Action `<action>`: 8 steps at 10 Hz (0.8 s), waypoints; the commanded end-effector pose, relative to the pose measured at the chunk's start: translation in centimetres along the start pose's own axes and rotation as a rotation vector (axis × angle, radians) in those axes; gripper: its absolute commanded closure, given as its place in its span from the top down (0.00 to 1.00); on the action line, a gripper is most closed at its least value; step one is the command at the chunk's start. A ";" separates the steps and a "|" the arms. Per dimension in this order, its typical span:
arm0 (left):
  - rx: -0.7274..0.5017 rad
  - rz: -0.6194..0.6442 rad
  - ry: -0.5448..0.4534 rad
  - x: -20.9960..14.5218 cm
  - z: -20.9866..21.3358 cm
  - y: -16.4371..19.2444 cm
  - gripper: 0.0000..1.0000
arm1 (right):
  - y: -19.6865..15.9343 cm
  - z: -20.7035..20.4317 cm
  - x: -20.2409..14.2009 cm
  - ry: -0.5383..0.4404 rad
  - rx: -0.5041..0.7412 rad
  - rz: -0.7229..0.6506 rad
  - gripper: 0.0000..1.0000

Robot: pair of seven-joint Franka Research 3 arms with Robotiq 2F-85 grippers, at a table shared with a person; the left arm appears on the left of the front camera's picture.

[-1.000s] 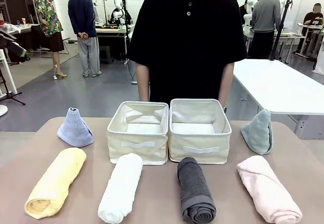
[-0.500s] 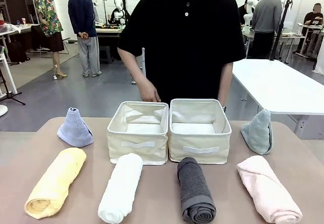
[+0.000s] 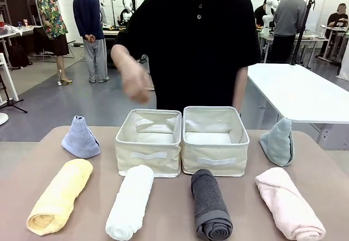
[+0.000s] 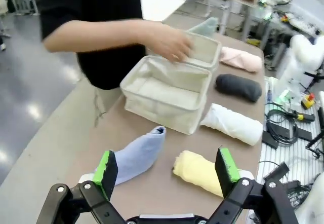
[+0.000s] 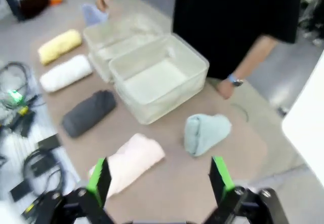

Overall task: Sort the towels based on their folding style.
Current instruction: Pick up one triangle-folded towel and place it in the left Fabric basket.

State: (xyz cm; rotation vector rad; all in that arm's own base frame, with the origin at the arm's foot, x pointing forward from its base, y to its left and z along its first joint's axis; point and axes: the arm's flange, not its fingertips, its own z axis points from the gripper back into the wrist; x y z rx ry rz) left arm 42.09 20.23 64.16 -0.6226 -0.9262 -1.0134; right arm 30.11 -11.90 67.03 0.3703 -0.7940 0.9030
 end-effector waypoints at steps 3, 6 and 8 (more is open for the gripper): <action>-0.060 0.009 -0.001 -0.6 0.3 0.7 1.00 | 0.2 -0.2 0.4 0.027 0.073 -0.001 1.00; -0.060 0.009 -0.001 -0.6 0.3 0.7 1.00 | 0.2 -0.2 0.4 0.027 0.073 -0.001 1.00; -0.060 0.009 -0.001 -0.6 0.3 0.7 1.00 | 0.2 -0.2 0.4 0.027 0.073 -0.001 1.00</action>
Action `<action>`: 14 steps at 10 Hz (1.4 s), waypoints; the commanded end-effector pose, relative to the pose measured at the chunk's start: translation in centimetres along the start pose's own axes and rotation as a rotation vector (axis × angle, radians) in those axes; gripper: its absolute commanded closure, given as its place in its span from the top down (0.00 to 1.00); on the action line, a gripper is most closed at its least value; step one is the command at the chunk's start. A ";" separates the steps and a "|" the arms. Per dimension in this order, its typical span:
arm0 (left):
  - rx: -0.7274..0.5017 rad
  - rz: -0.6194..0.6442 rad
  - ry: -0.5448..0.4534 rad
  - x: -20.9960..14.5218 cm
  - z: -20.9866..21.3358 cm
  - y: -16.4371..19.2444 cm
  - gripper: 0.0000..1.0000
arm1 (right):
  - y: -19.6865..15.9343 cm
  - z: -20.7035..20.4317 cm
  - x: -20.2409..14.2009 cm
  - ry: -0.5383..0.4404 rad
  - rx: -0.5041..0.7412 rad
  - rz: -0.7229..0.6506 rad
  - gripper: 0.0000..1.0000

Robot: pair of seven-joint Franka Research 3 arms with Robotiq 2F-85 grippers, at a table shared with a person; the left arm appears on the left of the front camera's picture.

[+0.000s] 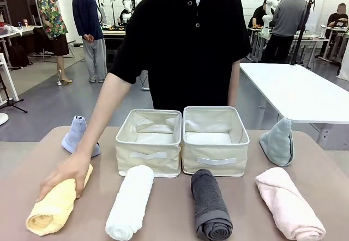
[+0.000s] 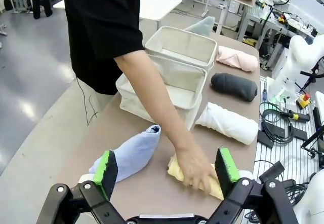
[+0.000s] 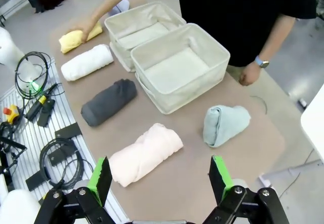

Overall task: Sort the towels based on their folding style.
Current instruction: Pick up one triangle-folded towel and place it in the left Fabric basket.

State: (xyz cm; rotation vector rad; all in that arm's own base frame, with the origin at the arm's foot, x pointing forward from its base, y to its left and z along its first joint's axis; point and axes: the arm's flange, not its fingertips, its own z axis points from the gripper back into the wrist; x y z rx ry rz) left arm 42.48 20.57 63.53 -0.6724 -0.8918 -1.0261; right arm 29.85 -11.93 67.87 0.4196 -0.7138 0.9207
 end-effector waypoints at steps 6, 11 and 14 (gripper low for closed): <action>-0.007 -0.009 -0.004 0.0 0.4 0.2 1.00 | 0.0 -0.9 -0.1 -0.020 -0.002 0.019 1.00; -0.007 -0.009 -0.004 0.0 0.4 0.2 1.00 | 0.0 -0.9 -0.1 -0.020 -0.002 0.019 1.00; -0.007 -0.009 -0.004 0.0 0.4 0.2 1.00 | 0.0 -0.9 -0.1 -0.020 -0.002 0.019 1.00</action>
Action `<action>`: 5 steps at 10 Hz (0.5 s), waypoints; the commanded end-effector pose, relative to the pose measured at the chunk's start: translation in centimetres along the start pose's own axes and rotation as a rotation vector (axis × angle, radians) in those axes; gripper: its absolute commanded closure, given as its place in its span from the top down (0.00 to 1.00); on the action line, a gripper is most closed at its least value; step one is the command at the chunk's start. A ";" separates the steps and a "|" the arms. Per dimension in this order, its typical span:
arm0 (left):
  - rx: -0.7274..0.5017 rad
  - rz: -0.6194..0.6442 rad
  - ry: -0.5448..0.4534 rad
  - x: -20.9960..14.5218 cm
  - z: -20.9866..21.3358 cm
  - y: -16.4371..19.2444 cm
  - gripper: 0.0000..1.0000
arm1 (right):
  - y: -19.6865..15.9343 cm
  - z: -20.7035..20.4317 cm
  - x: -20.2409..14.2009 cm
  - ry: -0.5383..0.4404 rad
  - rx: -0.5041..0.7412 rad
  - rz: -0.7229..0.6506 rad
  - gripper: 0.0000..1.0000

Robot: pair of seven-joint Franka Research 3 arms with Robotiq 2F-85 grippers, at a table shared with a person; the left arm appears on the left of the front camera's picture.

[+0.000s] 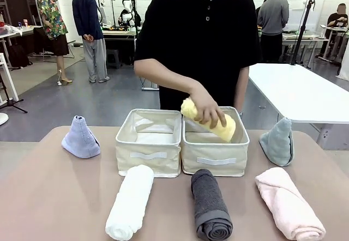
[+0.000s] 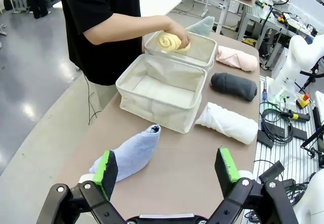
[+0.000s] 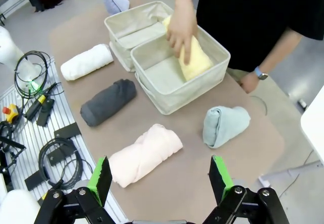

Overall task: Sort the towels based on their folding style.
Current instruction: Pick up one triangle-folded towel and place it in the left Fabric basket.

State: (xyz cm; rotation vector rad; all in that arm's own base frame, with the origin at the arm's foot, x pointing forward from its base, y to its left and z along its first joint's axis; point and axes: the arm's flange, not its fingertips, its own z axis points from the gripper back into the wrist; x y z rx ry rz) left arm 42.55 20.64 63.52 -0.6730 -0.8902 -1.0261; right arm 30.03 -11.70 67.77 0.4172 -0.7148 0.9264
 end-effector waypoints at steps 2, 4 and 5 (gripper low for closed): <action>-0.006 -0.010 -0.005 0.0 0.4 0.1 1.00 | 0.0 -0.6 -0.2 -0.021 -0.001 0.014 1.00; -0.006 -0.010 -0.005 0.0 0.4 0.1 1.00 | 0.0 -0.6 -0.2 -0.021 -0.001 0.014 1.00; -0.006 -0.010 -0.005 0.0 0.4 0.1 1.00 | 0.0 -0.6 -0.2 -0.021 -0.001 0.014 1.00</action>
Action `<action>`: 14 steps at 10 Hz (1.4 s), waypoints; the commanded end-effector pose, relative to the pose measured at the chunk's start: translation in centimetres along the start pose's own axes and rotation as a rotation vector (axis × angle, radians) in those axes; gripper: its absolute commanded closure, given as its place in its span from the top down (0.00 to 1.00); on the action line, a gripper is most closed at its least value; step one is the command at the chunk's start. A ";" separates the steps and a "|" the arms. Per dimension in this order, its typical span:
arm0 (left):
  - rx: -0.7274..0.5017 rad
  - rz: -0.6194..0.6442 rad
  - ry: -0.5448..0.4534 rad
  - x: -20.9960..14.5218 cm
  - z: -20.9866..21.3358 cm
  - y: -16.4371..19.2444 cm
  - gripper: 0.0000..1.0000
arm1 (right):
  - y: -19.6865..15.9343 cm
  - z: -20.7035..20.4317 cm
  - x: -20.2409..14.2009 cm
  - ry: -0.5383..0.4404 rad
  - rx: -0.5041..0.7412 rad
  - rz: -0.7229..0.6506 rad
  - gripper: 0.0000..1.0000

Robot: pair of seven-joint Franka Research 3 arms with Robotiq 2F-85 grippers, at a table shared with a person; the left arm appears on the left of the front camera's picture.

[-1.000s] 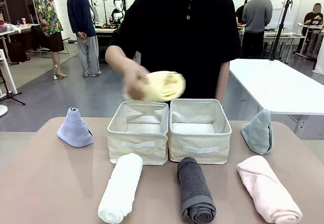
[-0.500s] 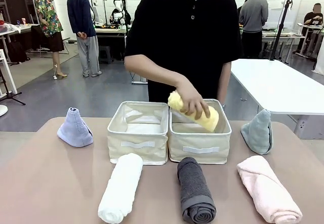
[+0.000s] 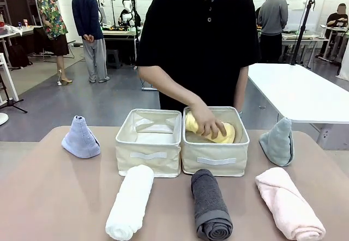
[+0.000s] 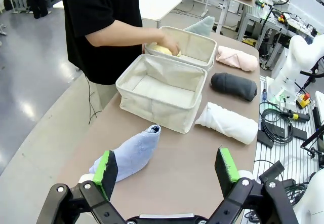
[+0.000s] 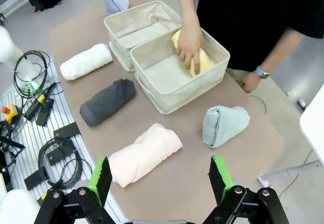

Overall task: Sort the towels based on their folding style.
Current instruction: Pick up one triangle-folded towel and place it in the left Fabric basket.

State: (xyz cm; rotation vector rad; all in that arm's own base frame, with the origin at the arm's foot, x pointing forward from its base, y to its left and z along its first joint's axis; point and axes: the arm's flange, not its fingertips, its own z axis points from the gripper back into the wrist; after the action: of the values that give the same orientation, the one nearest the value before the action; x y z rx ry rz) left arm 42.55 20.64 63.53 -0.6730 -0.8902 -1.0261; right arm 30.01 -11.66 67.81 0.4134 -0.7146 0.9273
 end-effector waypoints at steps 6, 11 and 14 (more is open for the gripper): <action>0.084 -0.485 0.312 4.6 -5.0 -3.2 1.00 | 0.0 -0.6 -0.2 -0.023 0.001 0.012 1.00; 0.015 -1.019 0.897 9.1 -19.9 -7.1 1.00 | 0.0 -0.6 -0.2 -0.023 0.001 0.012 1.00; 0.038 -1.032 1.110 7.8 -27.1 -6.2 1.00 | 0.0 -0.6 -0.2 -0.023 0.001 0.012 1.00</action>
State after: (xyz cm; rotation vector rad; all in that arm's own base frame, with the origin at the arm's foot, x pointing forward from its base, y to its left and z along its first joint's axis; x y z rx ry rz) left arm 46.12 -7.60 59.05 0.4637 -0.2525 -2.0640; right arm 30.00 -11.59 67.81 0.4076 -0.7125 0.9273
